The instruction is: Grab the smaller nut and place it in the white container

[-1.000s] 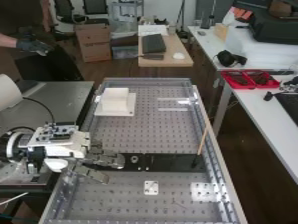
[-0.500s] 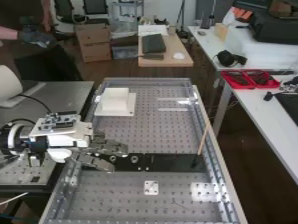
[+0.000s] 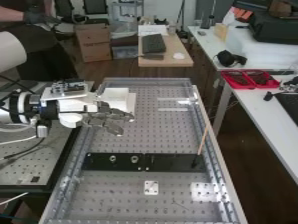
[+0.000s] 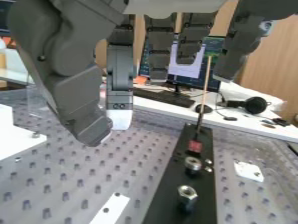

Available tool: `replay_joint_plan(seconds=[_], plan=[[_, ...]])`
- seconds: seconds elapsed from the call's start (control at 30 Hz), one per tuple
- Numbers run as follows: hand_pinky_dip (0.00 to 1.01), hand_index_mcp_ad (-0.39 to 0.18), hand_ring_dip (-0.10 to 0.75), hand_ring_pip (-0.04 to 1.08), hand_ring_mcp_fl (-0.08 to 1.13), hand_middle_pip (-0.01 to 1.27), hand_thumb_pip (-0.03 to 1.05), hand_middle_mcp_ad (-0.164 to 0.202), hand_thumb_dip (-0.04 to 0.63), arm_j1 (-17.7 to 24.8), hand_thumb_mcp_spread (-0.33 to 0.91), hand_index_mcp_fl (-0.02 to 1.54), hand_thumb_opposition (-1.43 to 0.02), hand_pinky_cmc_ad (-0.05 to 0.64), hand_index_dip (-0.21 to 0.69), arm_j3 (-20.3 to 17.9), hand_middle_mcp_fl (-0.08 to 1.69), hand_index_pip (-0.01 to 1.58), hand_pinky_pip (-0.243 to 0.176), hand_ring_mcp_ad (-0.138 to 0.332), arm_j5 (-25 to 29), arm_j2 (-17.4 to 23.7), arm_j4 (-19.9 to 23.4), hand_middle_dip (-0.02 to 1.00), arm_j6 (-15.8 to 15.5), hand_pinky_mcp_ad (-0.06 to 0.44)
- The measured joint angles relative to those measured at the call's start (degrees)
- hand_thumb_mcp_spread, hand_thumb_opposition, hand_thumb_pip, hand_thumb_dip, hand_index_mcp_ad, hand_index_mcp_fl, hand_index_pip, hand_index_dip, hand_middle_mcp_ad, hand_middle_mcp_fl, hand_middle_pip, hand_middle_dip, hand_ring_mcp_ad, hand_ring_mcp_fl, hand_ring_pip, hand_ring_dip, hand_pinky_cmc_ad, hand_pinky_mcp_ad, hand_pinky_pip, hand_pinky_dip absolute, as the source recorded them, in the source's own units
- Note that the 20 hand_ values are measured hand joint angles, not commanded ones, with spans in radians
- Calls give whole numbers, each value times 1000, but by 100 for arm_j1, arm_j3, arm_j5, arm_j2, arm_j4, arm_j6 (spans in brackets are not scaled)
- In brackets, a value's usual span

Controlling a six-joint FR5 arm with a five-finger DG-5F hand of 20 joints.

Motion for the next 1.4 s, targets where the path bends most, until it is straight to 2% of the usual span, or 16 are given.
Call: replay_joint_plan(seconds=[0.2, 0.4, 0.5, 0.9, 1.07, 1.17, 1.4], plan=[[450, -133, 126, 117, -3, 126, 688, 66, 234, 514, 412, 314, -867, 326, 47, 198, 185, 1520, -44, 80, 70, 207, -488, 220, -23, 262], [450, -133, 126, 115, -3, 126, 688, 66, 234, 1060, 412, 314, -867, 323, 47, 336, 201, 1520, -47, 80, 155, 286, -667, 222, 58, 253], [450, -133, 126, 115, -3, 126, 688, 70, 234, 1293, 412, 314, -867, 323, 47, 366, 201, 1520, -47, 80, 187, 293, -652, 222, 141, 265], [450, -133, 126, 115, -3, 126, 688, 66, 234, 2004, 412, 314, -867, 325, 47, 266, 202, 1520, -47, 80, 202, 226, -375, 222, 559, 262], [447, -133, 126, 115, -3, 126, 682, 70, 234, 2188, 415, 316, -867, 321, 47, 200, 201, 1520, -44, 80, 217, 165, -327, 222, 660, 262], [440, -134, 126, 115, -3, 126, 679, 51, 234, 2289, 412, 316, -864, 321, 51, 176, 201, 1520, -47, 82, 224, 80, -304, 222, 696, 265], [436, -134, 133, 122, -3, 126, 670, 54, 234, 2422, 415, 318, -881, 325, 66, 201, 202, 1524, -47, 82, 242, -155, -201, 229, 744, 265]])
